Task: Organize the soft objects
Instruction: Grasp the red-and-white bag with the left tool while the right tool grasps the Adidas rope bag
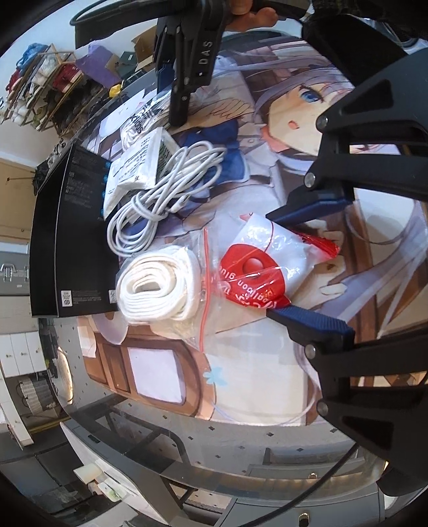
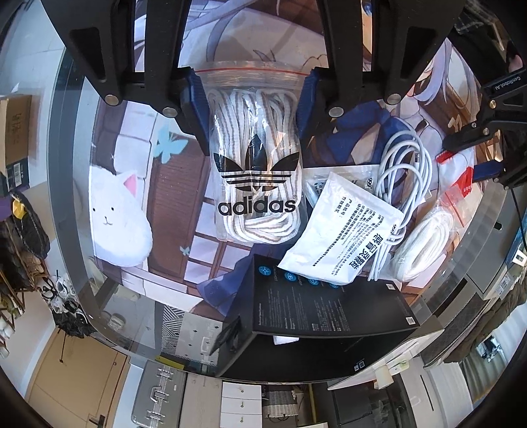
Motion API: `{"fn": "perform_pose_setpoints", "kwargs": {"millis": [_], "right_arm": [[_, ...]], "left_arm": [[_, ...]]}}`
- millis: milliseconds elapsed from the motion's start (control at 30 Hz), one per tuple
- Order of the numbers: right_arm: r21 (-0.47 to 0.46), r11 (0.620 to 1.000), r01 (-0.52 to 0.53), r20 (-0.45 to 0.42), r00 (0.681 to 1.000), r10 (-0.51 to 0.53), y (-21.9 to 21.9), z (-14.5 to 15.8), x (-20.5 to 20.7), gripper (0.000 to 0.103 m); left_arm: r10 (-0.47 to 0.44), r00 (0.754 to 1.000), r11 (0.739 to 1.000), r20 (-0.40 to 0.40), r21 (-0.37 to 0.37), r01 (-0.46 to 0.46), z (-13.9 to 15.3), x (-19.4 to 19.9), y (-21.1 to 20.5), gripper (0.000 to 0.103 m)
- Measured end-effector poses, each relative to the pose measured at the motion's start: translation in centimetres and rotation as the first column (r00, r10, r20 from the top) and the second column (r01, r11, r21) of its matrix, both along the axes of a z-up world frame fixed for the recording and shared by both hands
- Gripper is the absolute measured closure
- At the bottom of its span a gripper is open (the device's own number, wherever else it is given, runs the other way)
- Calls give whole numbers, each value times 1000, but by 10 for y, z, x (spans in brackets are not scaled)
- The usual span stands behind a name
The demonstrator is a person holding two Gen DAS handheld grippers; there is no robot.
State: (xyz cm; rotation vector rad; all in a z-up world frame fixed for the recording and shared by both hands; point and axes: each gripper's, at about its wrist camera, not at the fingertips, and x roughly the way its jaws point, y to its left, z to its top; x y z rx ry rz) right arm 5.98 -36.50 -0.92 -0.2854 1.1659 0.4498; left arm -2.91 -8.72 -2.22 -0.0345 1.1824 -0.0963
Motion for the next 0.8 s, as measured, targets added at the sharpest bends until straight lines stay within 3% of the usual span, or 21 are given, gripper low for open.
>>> {"fn": "perform_pose_setpoints", "kwargs": {"millis": [800], "right_arm": [[79, 995, 60, 41, 997, -63, -27, 44, -27, 63]], "left_arm": [[-36, 998, 999, 56, 4, 36, 29, -22, 15, 56]]}}
